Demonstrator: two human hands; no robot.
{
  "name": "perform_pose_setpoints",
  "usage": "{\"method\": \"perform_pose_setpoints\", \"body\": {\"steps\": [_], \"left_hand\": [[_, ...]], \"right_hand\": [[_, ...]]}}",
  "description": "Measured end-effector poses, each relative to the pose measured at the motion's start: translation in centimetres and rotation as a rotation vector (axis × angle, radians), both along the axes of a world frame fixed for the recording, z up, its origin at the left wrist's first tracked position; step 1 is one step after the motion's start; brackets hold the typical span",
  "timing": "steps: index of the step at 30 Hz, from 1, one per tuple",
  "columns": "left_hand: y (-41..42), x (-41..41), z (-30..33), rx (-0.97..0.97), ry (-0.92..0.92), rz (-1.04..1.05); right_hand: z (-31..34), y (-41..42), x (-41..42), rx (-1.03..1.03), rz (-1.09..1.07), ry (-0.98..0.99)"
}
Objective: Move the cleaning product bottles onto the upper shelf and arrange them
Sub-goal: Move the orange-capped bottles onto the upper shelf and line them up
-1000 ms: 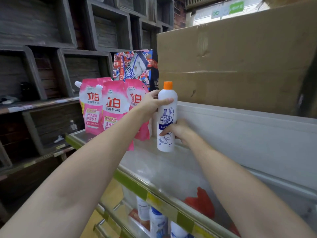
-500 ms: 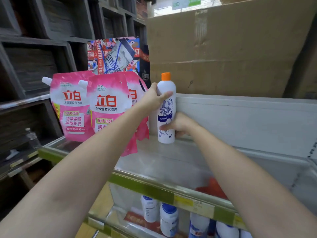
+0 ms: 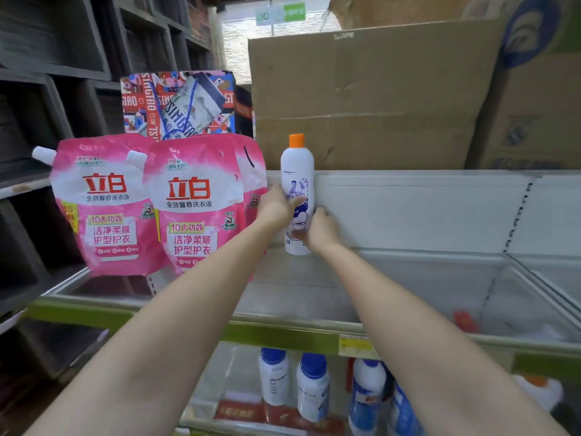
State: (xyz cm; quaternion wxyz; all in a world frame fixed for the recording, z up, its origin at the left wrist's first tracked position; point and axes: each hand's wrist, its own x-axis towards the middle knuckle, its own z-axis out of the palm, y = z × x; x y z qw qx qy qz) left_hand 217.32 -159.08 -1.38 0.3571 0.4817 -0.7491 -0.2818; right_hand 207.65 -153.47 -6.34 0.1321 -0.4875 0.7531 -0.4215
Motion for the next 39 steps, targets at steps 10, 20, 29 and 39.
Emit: {"method": "perform_pose_setpoints", "body": {"steps": [10, 20, 29, 39], "left_hand": [[2.3, 1.2, -2.3, 0.032, -0.133, 0.02], [10.8, 0.1, -1.9, 0.061, -0.068, -0.173], [22.4, -4.6, -2.3, 0.08, -0.093, -0.183], [32.1, -9.0, -6.3, 0.048, -0.173, -0.181]], "right_hand": [[0.5, 3.6, -0.2, 0.085, -0.07, 0.058], [0.7, 11.4, -3.1, -0.039, 0.047, 0.083], [0.5, 23.7, -8.8, -0.019, 0.08, -0.013], [-3.5, 34.6, -13.5, 0.041, 0.14, -0.06]]}}
